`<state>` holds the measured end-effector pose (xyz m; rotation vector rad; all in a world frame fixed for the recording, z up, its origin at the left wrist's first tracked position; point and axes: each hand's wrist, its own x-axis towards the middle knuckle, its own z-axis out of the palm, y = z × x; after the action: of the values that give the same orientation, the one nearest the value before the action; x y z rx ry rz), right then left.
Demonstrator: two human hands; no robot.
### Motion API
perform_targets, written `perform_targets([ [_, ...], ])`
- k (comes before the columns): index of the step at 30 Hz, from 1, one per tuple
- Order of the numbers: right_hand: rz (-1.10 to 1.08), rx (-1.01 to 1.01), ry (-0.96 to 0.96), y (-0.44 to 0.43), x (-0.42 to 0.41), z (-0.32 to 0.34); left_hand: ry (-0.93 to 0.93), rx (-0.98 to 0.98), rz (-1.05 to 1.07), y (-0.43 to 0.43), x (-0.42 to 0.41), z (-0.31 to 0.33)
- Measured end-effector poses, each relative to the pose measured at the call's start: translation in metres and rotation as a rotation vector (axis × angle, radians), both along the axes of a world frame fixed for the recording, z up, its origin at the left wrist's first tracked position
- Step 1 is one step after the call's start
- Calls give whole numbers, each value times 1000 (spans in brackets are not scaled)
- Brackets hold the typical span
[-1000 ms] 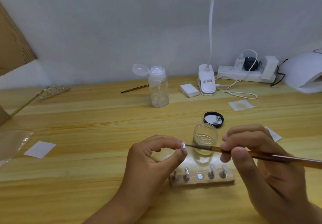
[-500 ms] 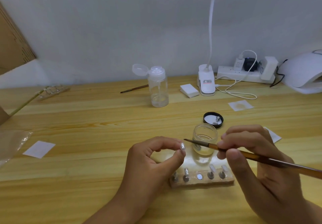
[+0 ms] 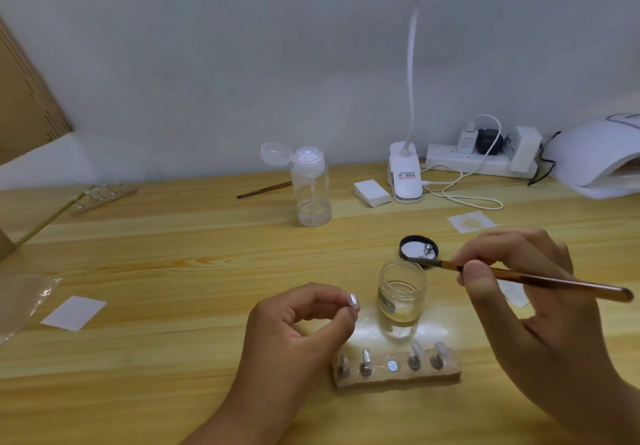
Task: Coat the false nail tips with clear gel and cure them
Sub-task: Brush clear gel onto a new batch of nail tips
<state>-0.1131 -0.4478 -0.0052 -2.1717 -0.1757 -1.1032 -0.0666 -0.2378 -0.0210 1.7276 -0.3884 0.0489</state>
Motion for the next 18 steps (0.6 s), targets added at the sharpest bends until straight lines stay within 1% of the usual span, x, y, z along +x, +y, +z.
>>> perform_targets([
  [6,-30,-6,72,2,1,-1,9,35,17,0,3,-1],
  [18,-21,-1,77,3,0,-1,-1,39,6,-3,3,0],
])
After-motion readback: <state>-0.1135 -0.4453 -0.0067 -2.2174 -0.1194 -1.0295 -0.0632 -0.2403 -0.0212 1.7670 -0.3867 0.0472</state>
